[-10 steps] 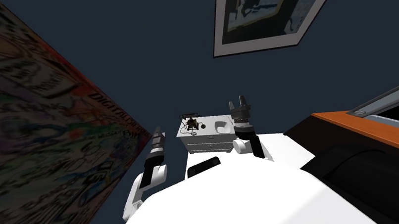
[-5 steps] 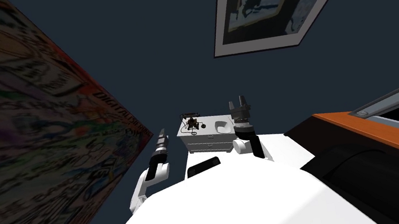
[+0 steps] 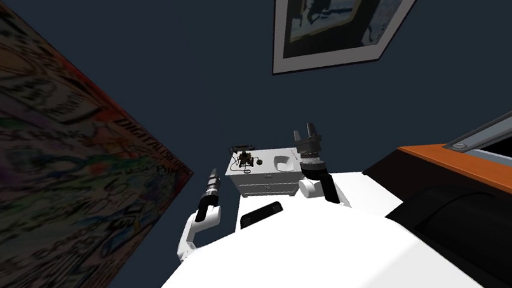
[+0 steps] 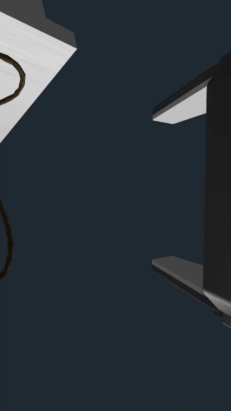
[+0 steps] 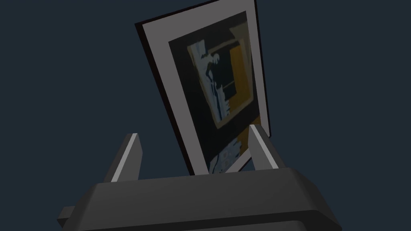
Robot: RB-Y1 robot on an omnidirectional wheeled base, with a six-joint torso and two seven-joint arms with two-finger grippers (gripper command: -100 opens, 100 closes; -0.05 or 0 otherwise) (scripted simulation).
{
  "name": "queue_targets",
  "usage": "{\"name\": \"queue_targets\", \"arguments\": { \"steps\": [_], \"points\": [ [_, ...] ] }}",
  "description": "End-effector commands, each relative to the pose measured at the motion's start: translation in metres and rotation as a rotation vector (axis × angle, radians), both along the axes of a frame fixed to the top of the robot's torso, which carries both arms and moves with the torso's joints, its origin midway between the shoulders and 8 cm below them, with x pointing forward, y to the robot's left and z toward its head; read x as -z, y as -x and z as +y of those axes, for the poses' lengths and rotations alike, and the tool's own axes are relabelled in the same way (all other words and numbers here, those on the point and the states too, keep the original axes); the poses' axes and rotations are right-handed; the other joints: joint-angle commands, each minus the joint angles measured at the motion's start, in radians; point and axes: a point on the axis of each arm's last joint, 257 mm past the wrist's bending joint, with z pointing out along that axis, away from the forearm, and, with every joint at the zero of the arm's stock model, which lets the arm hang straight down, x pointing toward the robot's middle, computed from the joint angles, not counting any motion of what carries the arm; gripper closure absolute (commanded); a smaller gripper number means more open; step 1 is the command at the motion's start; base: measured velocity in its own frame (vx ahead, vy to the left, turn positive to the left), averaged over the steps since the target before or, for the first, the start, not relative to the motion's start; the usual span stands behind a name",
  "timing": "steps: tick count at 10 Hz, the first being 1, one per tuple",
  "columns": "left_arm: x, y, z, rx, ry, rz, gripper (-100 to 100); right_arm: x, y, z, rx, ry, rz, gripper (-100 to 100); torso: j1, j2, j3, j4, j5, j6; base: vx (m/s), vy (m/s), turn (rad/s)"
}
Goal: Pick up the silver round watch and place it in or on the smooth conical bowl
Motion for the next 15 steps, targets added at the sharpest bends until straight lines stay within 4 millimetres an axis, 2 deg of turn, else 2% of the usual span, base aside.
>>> {"name": "queue_targets", "arguments": {
  "steps": [1,3,4,6,7,10,15],
  "points": [
    [0.007,-0.001,0.004,-0.006,-0.002,0.033,-100,0.0,0.0,0.0,0.0,0.0,0.0,0,0.0,0.0,0.0,0.0,0.0,0.0,-0.011,-0.061,-0.009],
    [0.039,-0.004,0.011,-0.022,-0.007,0.123,-100,0.0,0.0,0.0,0.0,0.0,0.0,0,0.0,0.0,0.0,0.0,0.0,0.0,-0.011,-0.083,-0.033],
    [0.04,-0.004,0.011,-0.023,-0.007,0.126,-100,0.0,0.0,0.0,0.0,0.0,0.0,0,-0.003,0.0,0.0,0.0,-0.001,0.0,-0.007,-0.089,-0.007],
    [0.069,-0.005,0.02,-0.042,-0.012,0.211,-100,0.0,0.0,0.0,0.0,0.0,0.0,0,-0.001,-0.001,0.0,0.0,0.0,0.0,0.007,-0.088,-0.05],
    [0.071,-0.005,0.02,-0.043,-0.012,0.214,-100,0.0,0.0,0.0,0.0,0.0,0.0,0,-0.003,-0.002,-0.001,0.0,-0.001,0.0,0.006,-0.083,-0.013],
    [0.106,-0.006,0.034,-0.074,-0.015,0.325,-100,0.0,0.0,0.0,0.0,0.0,0.0,0,-0.004,0.0,0.0,0.0,-0.001,0.0,-0.008,-0.126,-0.065],
    [0.145,0.0,0.048,-0.108,-0.015,0.443,-100,0.0,0.0,0.0,0.0,0.0,0.0,0,-0.004,-0.001,0.0,0.0,-0.001,0.0,0.004,-0.112,-0.042]
  ]
}}
